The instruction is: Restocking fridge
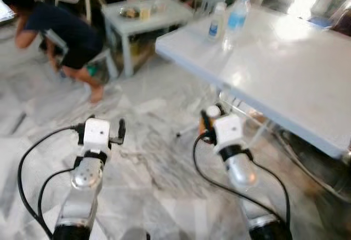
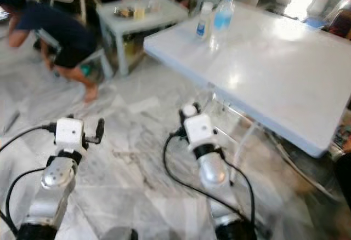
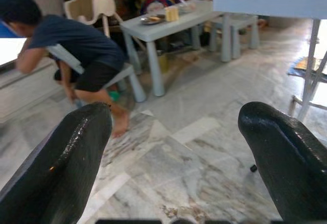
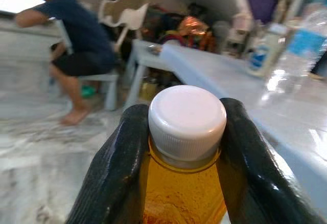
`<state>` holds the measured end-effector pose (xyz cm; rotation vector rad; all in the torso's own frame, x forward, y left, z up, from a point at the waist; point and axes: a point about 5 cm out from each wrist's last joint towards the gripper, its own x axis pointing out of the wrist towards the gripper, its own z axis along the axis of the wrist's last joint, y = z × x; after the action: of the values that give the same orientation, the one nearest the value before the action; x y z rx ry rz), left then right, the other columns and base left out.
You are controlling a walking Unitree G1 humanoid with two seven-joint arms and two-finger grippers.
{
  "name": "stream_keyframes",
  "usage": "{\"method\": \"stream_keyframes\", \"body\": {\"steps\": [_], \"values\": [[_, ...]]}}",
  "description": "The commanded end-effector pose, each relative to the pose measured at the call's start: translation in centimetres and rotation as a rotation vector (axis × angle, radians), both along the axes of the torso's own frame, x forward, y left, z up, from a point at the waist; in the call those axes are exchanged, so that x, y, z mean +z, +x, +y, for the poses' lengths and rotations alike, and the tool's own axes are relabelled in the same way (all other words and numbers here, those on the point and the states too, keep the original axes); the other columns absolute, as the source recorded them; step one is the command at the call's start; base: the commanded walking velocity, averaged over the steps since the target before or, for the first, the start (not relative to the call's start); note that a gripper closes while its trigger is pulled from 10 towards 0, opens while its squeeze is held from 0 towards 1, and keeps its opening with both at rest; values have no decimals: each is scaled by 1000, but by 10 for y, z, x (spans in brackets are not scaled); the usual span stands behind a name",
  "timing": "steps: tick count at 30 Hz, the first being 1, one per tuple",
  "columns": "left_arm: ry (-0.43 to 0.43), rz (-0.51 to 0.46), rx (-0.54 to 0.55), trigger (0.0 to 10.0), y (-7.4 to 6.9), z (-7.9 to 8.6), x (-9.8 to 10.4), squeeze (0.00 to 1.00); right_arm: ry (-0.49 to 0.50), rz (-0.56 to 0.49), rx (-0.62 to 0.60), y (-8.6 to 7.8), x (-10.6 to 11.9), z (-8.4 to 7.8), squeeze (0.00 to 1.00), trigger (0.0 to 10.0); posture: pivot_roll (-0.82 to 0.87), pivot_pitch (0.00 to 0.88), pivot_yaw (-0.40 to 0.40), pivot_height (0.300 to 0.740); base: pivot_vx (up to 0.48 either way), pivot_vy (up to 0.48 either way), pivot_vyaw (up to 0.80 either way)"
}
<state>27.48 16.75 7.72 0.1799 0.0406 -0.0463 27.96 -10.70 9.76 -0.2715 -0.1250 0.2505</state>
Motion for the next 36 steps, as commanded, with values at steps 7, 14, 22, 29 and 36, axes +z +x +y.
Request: {"method": "stream_keyframes", "body": {"steps": [7, 14, 22, 29, 36], "values": [[12, -2, 6, 10000, 2, 1, -1, 0, 121, -42, -22, 26, 38, 27, 0, 10000, 5, 0, -29, 740, 0, 0, 793], [22, -1, -6, 10000, 0, -1, -3, 0, -33, -15, 28, 19, -9, 35, 0, 10000, 27, 0, -30, 740, 0, 0, 788], [38, -7, 2, 10000, -1, 6, -1, 0, -108, 14, 13, 10, -20, 19, 0, 10000, 46, 0, -27, 740, 0, 0, 781], [46, -8, 10, 10000, 0, 9, -1, 0, 108, -92, -24, 25, 32, 16, 0, 10000, 42, 0, -28, 740, 0, 0, 781], [54, -9, 11, 10000, -2, 8, -1, 0, 123, -45, 30, 16, 32, -14, 0, 10000, 39, 0, -37, 740, 0, 0, 782]]}}
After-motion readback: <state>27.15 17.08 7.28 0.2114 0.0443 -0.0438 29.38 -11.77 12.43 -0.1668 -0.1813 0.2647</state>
